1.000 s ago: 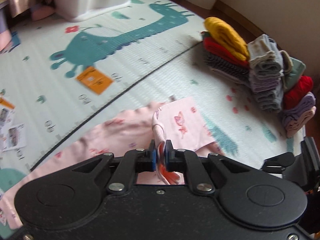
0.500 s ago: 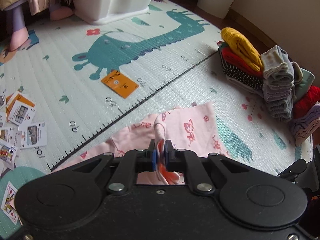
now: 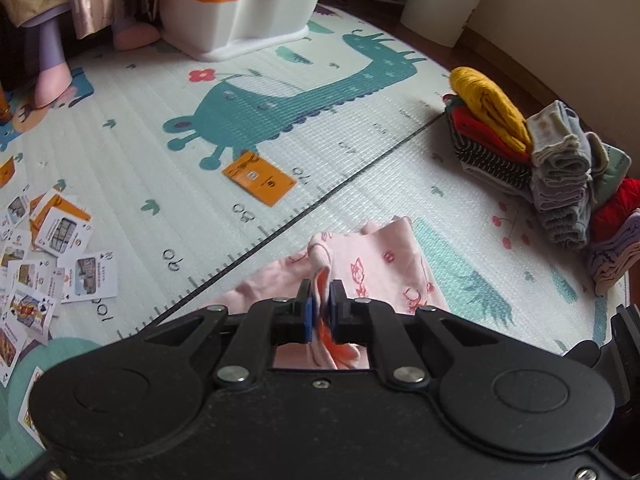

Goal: Fold clothes

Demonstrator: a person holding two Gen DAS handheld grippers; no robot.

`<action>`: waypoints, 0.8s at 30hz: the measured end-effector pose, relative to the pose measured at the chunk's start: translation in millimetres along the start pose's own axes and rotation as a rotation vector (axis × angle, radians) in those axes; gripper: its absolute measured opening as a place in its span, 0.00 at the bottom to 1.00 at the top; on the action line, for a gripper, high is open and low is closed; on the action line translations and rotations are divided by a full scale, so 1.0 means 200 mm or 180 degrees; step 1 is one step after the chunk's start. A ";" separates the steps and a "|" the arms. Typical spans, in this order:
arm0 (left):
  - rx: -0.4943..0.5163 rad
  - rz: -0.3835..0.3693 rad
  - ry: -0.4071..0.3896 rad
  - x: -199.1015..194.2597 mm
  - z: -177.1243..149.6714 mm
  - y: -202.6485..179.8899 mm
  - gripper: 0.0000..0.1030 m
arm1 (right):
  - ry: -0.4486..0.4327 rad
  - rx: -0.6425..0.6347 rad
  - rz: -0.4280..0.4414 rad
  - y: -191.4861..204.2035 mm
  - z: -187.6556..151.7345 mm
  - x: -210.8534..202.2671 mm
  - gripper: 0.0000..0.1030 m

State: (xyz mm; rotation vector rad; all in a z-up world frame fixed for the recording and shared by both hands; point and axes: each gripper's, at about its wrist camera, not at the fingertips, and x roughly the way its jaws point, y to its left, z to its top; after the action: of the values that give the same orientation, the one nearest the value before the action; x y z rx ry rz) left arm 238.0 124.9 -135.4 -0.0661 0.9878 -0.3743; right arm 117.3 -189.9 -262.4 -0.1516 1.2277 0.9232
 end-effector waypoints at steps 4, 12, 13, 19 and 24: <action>0.0035 0.0032 0.0021 0.02 -0.02 0.01 0.05 | -0.0229 -0.0142 0.0185 0.02 -0.02 -0.05 0.35; 0.0075 0.0018 0.0038 0.00 -0.04 0.03 0.05 | -0.0120 -0.0588 -0.0159 -0.02 -0.06 -0.01 0.36; 0.0072 0.0021 0.0043 -0.01 -0.05 0.03 0.05 | -0.0089 -0.0662 -0.0128 -0.02 -0.06 0.00 0.36; -0.0079 0.0025 0.0115 -0.01 -0.11 0.06 0.05 | -0.0122 -0.0711 -0.0169 -0.08 0.07 -0.10 0.34; -0.0146 -0.0013 0.0195 0.01 -0.14 0.04 0.05 | -0.0012 -0.1093 -0.0599 -0.17 0.33 -0.26 0.34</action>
State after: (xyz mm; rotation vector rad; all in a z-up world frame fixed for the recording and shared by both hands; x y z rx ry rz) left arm 218.4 133.9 -154.0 -0.0986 1.0571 -0.3590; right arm 188.3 -202.3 -205.2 -0.5294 1.0237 0.9617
